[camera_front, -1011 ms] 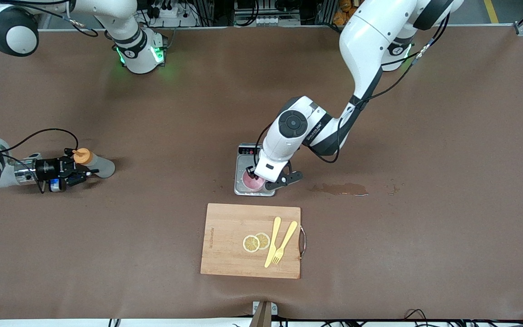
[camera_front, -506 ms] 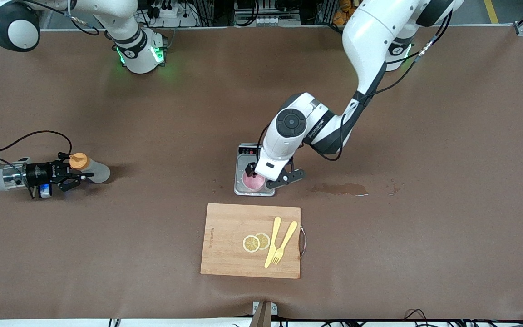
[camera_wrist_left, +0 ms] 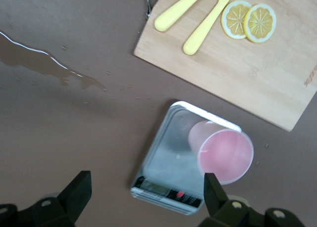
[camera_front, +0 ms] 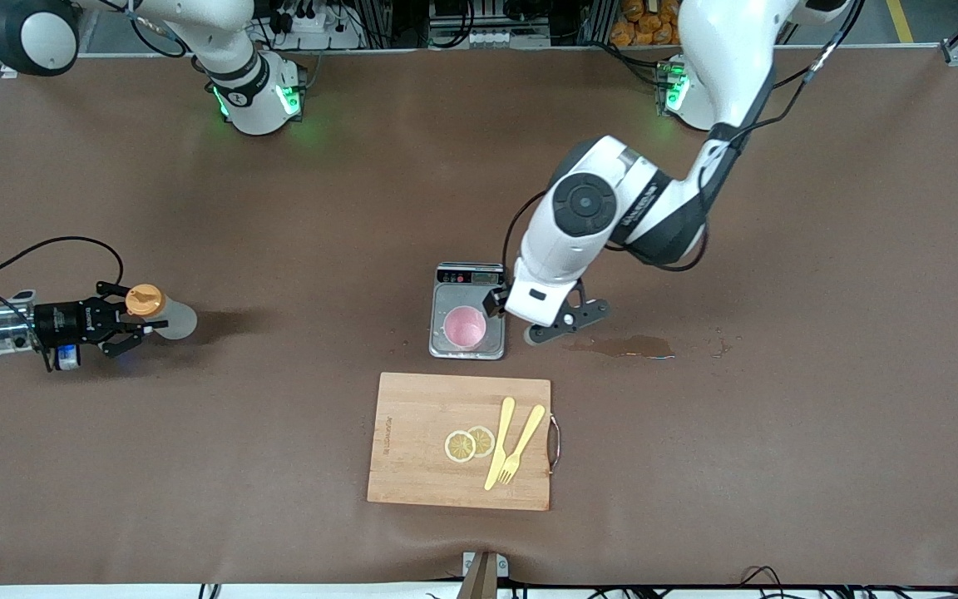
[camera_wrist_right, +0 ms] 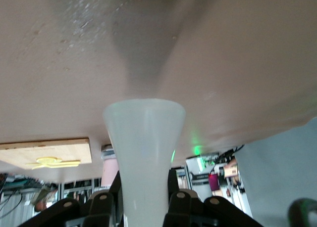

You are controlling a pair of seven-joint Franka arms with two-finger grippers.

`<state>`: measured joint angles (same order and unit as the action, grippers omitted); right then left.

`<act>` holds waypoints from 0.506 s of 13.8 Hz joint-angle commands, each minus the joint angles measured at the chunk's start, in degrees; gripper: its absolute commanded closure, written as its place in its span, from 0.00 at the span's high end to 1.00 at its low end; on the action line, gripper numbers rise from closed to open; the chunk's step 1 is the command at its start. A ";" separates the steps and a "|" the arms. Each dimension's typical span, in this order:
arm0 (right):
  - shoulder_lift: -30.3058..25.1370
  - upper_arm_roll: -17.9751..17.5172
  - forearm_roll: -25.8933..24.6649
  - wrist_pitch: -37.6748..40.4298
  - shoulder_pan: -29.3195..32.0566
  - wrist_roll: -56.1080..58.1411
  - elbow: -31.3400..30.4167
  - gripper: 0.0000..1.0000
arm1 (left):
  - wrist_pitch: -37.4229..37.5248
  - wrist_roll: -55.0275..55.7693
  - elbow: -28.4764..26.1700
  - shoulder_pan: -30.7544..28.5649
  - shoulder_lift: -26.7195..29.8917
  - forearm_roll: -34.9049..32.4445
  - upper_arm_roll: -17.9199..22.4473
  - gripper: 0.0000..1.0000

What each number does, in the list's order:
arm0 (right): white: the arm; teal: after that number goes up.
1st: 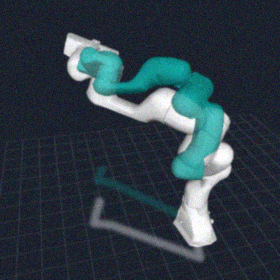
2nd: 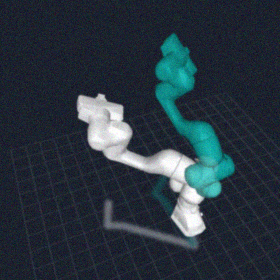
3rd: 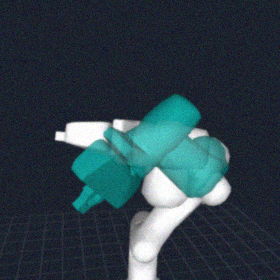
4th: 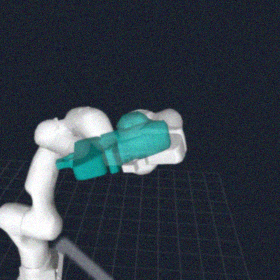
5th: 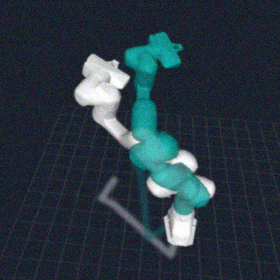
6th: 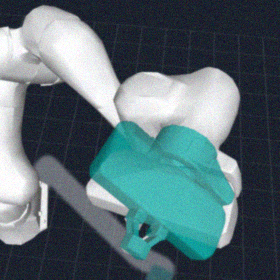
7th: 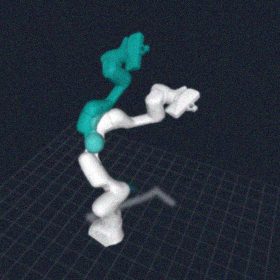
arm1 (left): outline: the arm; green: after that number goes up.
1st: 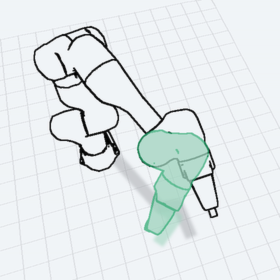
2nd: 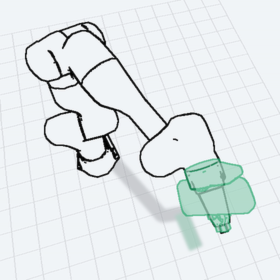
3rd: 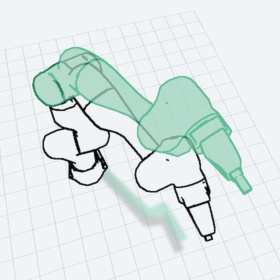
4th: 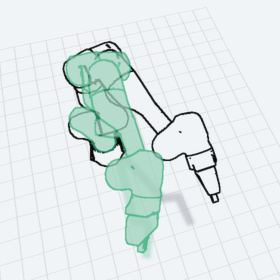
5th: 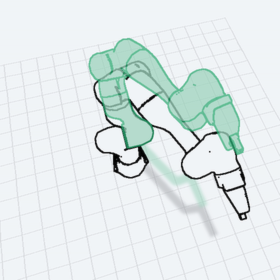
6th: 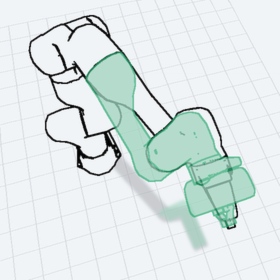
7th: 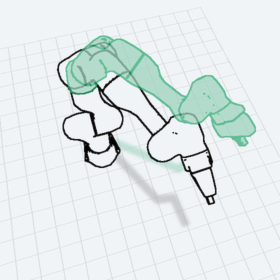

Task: Add sauce to pink cup with both arms
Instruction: 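Raise the left gripper away while the right gripper lifts the bottle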

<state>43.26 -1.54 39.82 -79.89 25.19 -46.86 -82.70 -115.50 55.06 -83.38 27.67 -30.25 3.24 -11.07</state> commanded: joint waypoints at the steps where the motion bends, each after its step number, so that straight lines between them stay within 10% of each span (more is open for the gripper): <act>1: -7.20 0.48 -3.60 -1.75 -4.69 -7.43 -1.24 0.32 | 3.87 -10.38 -1.70 -4.10 4.14 3.35 -0.70 1.00; 7: -12.75 0.48 -3.96 -4.30 -12.17 -21.50 -1.24 0.26 | 10.11 -29.72 -11.00 -13.95 13.28 3.44 -0.70 1.00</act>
<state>33.09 -1.55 36.46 -83.30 14.76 -64.73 -82.40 -106.01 30.09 -88.50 16.46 -22.43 5.44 -11.09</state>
